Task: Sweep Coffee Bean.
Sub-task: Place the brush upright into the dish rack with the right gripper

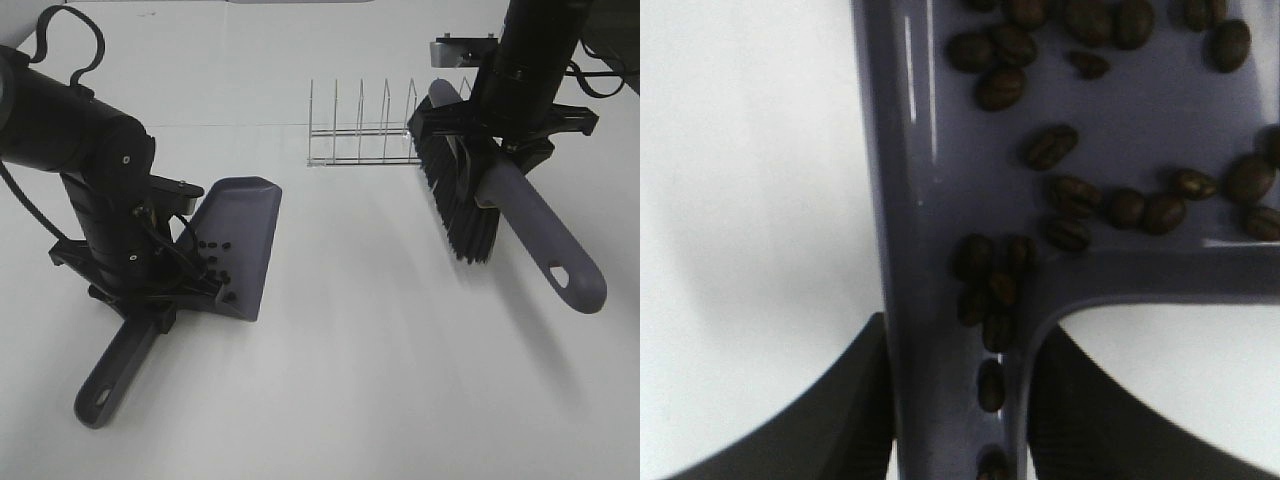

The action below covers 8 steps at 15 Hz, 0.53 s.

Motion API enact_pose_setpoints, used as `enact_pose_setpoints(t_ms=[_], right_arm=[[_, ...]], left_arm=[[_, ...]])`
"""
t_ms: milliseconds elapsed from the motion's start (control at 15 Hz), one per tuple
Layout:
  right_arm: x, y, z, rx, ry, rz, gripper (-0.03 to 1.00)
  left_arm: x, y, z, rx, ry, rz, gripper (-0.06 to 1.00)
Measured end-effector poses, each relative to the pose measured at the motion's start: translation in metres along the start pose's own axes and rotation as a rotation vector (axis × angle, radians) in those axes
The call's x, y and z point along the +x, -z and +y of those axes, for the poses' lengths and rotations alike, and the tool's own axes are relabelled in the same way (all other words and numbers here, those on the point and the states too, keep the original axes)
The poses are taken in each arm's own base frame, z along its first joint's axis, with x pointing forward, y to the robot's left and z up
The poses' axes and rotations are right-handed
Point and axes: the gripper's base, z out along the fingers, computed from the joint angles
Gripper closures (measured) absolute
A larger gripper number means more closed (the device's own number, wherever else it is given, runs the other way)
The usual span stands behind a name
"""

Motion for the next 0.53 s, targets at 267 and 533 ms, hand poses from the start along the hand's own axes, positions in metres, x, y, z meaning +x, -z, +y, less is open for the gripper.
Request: enact_pose_setpoints(t_ms=[267,533], right_arm=[[-0.009,-0.042,-0.033,0.088,-0.010,0.096,0.69],[-0.021,-0.058,-0.047,0.092,-0.020,0.117,0.69]], left_arm=[[0.002,0.000,0.000,-0.003,0.004,0.021,0.63],[0.003,0.000,0.000,-0.006,0.006,0.035,0.63]])
